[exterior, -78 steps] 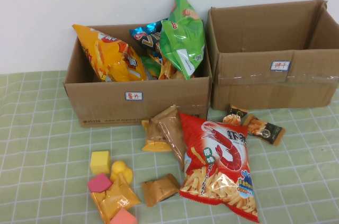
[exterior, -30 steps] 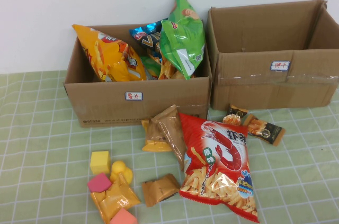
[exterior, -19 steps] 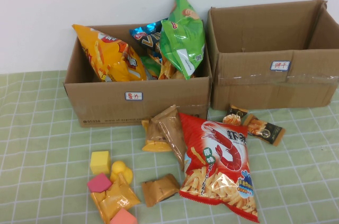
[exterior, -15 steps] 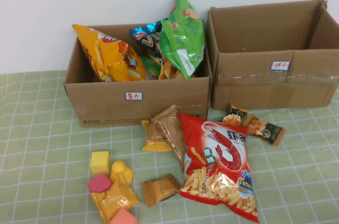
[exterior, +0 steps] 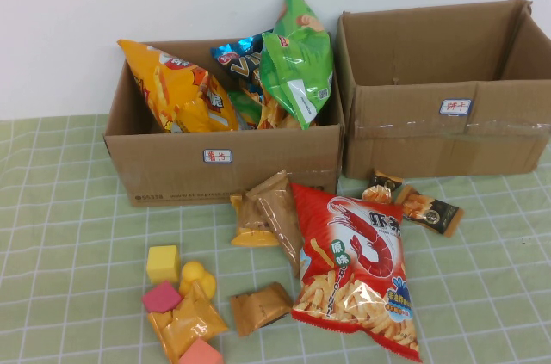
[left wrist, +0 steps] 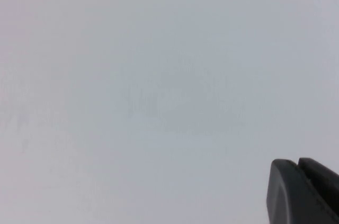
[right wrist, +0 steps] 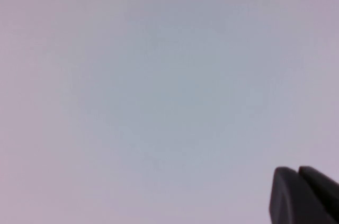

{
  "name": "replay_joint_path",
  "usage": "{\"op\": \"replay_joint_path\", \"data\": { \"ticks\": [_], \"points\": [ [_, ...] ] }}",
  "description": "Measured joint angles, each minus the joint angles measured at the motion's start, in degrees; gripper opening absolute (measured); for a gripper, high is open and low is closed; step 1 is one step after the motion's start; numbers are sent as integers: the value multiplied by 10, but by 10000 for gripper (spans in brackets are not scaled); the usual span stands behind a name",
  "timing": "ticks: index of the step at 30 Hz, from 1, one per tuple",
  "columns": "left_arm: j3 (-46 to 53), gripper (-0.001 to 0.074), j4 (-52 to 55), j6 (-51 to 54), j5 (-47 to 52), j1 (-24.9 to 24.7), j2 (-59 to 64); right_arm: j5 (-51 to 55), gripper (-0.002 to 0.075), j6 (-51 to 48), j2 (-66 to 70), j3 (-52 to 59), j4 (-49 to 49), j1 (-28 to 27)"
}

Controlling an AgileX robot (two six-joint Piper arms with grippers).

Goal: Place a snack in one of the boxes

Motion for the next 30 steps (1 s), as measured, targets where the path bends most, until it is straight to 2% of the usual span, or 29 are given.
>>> {"op": "replay_joint_path", "data": {
  "ticks": [7, 9, 11, 16, 19, 21, 26, 30],
  "points": [
    [0, -2, -5, -11, -59, 0, 0, -37, -2, -8, 0, 0, -3, 0],
    [-3, -2, -11, -45, -86, 0, 0, -16, -2, -44, 0, -1, 5, 0],
    [-28, -2, -12, -62, -58, 0, 0, 42, -2, -61, 0, -18, 20, 0],
    [-156, -2, 6, -55, 132, 0, 0, 251, -2, -94, 0, -114, 41, 0],
    [-232, -2, 17, -34, 280, 0, 17, 378, -2, -125, 13, -172, 44, 0],
    [-300, -2, 27, -15, 422, 0, 74, 457, -2, -142, 59, -205, 44, 0],
    [-322, -2, -1, -12, 569, 0, 186, 522, -2, -145, 163, -206, 49, 0],
    [-317, -2, -22, -14, 599, 0, 260, 506, -2, -143, 256, -183, 52, 0]
  ]
}}
